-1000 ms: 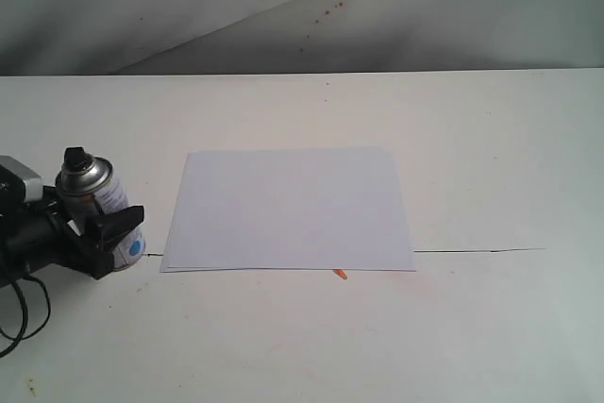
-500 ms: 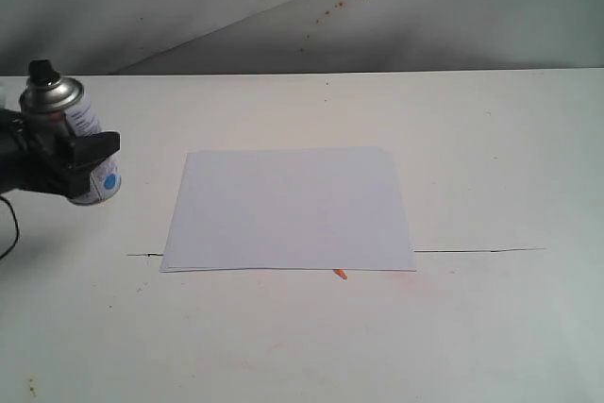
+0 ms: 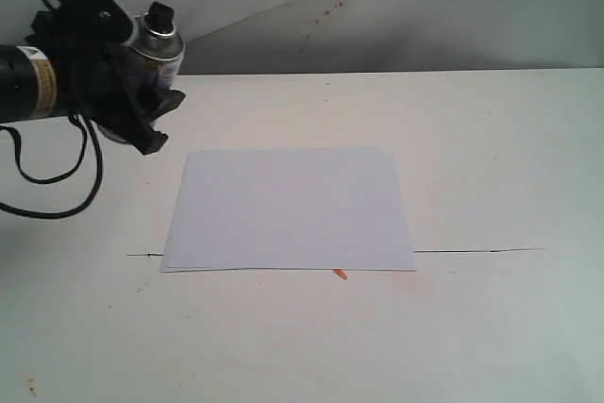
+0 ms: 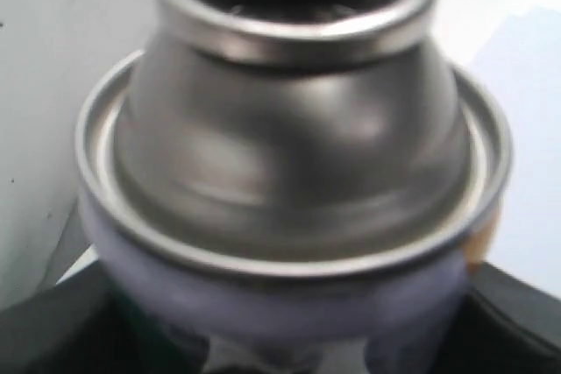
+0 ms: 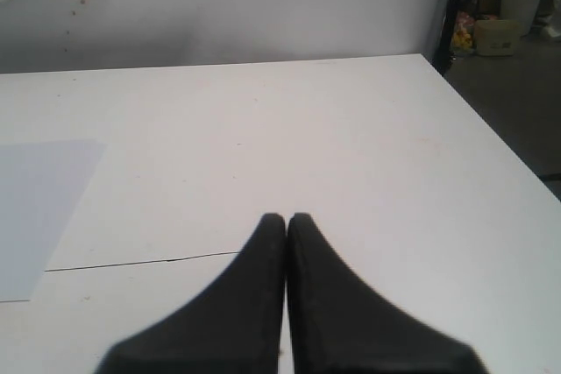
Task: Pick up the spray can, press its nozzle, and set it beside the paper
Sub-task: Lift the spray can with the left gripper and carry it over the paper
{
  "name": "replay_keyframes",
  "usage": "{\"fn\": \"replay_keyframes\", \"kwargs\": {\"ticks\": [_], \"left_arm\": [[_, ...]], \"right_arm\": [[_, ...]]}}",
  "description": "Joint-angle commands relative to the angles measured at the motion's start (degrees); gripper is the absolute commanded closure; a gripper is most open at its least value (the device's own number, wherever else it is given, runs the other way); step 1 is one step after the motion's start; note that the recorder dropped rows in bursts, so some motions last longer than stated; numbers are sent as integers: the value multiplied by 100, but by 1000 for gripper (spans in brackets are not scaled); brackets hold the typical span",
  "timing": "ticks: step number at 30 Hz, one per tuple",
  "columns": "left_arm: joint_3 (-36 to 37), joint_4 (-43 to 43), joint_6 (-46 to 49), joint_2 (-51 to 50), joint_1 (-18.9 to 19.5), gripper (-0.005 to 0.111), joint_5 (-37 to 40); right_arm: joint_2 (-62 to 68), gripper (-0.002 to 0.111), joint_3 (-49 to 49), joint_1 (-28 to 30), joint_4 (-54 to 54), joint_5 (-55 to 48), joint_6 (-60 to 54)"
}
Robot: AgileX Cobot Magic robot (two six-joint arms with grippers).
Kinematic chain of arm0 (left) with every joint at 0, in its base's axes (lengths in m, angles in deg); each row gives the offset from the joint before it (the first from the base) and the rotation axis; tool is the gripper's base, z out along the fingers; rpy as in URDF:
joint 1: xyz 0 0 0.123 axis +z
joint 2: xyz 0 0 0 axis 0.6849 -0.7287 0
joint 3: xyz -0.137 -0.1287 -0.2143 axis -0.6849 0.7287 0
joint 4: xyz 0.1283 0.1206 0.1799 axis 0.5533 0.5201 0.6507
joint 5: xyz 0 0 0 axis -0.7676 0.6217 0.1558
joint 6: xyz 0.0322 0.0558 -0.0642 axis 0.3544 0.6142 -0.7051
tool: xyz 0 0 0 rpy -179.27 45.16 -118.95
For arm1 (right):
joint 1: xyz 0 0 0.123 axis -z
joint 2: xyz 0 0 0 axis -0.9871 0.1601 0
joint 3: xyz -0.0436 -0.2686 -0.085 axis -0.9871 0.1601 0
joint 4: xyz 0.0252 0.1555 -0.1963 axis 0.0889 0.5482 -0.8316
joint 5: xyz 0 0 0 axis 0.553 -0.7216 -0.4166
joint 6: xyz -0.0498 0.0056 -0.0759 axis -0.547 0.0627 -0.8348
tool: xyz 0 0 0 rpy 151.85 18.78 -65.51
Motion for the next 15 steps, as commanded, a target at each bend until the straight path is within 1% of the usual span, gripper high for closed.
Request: {"fn": "replay_keyframes", "kwargs": {"ticks": [1, 7, 15], "left_arm": [[-172, 519, -74, -252, -367, 107, 182], [-223, 712, -90, -680, -592, 107, 490], [-223, 758, -103, -949, -606, 107, 498]], "right_arm": [[-36, 108, 16, 21, -60, 0, -29], [-36, 108, 16, 21, -60, 0, -29], [-36, 108, 16, 21, -60, 0, -29]]}}
